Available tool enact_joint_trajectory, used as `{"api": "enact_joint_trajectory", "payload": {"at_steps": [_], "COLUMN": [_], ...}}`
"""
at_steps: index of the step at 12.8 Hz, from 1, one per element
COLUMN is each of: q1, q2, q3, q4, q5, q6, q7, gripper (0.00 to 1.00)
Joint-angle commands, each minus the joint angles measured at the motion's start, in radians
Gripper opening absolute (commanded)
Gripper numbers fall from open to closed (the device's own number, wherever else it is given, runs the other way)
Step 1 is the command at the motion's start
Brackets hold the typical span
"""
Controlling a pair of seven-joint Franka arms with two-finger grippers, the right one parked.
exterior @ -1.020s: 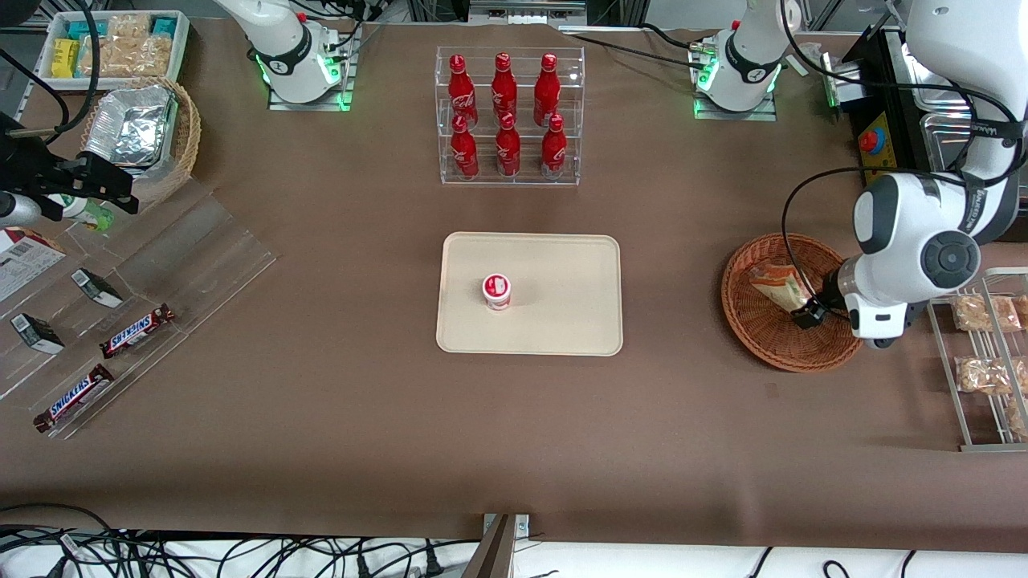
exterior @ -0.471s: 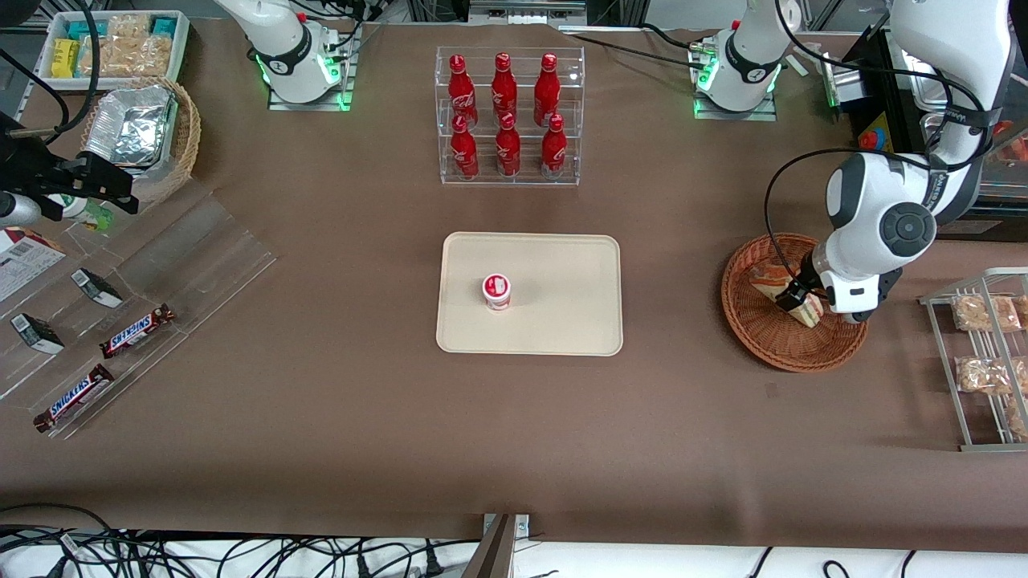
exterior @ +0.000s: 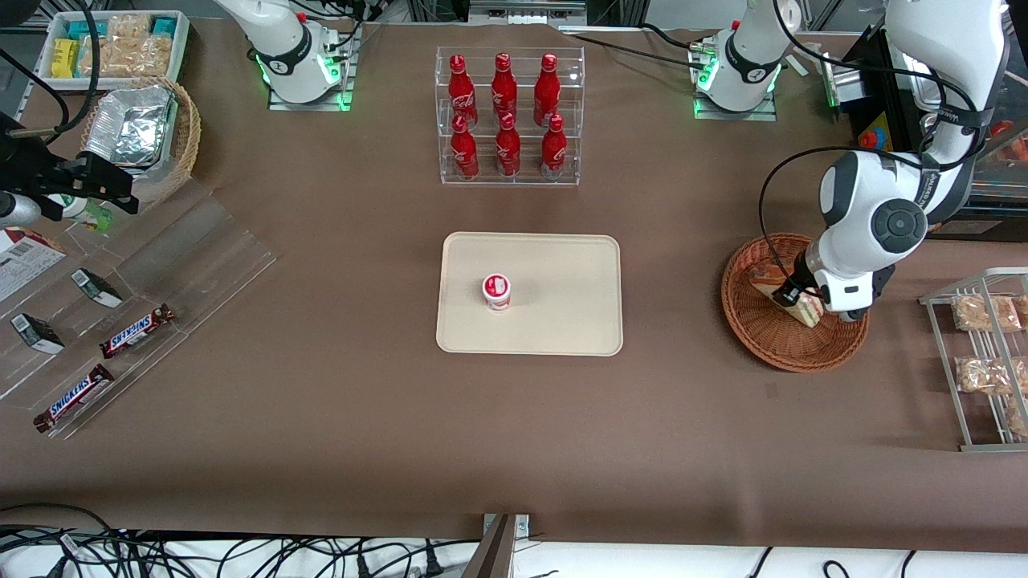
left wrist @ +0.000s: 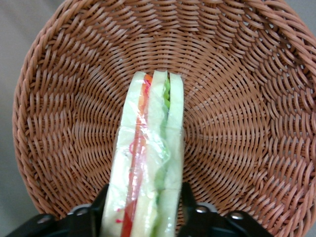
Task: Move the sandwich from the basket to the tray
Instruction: 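Close the left gripper on the wrapped sandwich and lift it, then carry the sandwich with the left gripper over the cream tray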
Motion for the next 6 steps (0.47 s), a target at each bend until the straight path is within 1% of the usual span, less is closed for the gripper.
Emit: {"api": "enact_joint_trajectory", "payload": {"at_steps": [1, 2, 3, 4, 5, 6], "q1": [-0.007, -0.007, -0.007, -0.007, -0.007, -0.007], "q2": [-0.032, -0.032, -0.032, -0.027, -0.027, -0.029], "q3": [-0.02, -0.029, -0.04, -0.061, -0.076, -0.092], "q4": [0.01, 0.039, 0.068, 0.109, 0.154, 0.209], "q5": [0.028, 0.056, 0.105, 0.138, 0.151, 0.151], "q6": [-0.041, -0.089, -0.139, -0.202, -0.268, -0.351], "q7": [-0.016, -0.013, -0.011, -0.008, 0.01, 0.07], "gripper": [0.44, 0.41, 0.4, 0.4, 0.4, 0.41]}}
